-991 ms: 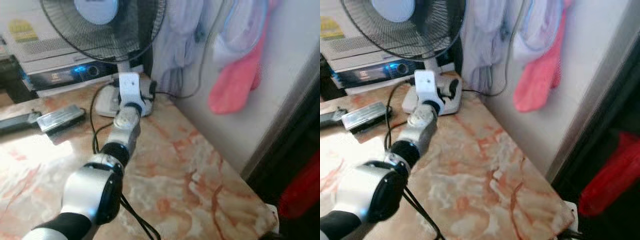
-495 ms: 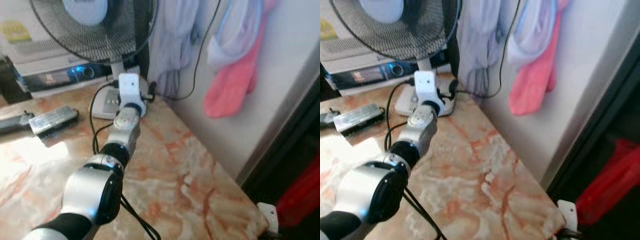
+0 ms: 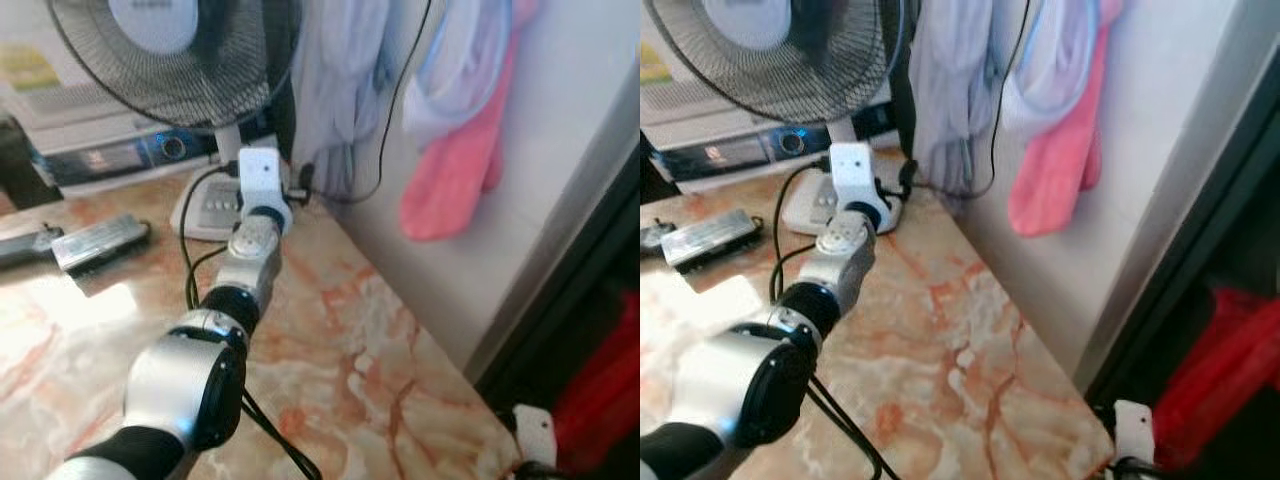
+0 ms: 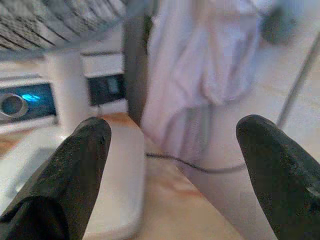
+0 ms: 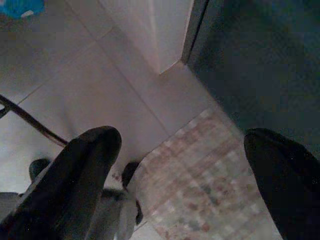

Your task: Restocking fridge

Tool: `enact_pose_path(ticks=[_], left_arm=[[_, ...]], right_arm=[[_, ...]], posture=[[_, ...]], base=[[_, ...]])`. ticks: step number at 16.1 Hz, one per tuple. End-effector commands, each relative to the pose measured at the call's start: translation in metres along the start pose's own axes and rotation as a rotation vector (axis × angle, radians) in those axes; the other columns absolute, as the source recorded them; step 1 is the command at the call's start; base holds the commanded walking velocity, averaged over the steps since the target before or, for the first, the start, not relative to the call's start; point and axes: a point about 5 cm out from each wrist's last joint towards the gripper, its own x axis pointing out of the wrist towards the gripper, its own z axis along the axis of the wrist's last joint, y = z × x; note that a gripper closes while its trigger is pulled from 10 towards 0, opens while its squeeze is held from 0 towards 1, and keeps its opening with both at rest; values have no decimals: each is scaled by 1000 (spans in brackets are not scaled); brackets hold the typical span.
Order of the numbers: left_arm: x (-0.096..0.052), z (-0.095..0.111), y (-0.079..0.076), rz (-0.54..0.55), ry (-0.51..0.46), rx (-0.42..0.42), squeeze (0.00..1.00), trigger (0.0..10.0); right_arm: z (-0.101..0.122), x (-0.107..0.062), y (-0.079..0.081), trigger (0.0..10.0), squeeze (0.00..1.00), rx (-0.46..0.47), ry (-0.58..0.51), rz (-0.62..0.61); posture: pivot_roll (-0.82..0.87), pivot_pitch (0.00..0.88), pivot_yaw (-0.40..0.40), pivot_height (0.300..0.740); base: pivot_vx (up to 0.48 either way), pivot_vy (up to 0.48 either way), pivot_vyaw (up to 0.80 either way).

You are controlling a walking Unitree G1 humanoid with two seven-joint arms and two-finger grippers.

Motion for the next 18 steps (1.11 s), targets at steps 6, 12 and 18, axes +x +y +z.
enact_pose_path(ticks=[6, 12, 18], left_arm=[[1, 3, 16, 37, -4, 28, 0, 10000], [1, 3, 16, 37, -4, 28, 0, 10000], [1, 3, 16, 37, -4, 28, 0, 10000]], right_arm=[[12, 1, 9, 10000, 0, -1, -37, 23], [12, 1, 9, 10000, 0, -1, -37, 23], [12, 1, 9, 10000, 0, -1, -37, 23]], posture=[[52, 0, -19, 740], [52, 0, -19, 740], [52, 0, -19, 740]], base=[[304, 0, 0], [304, 0, 0], [304, 0, 0]])
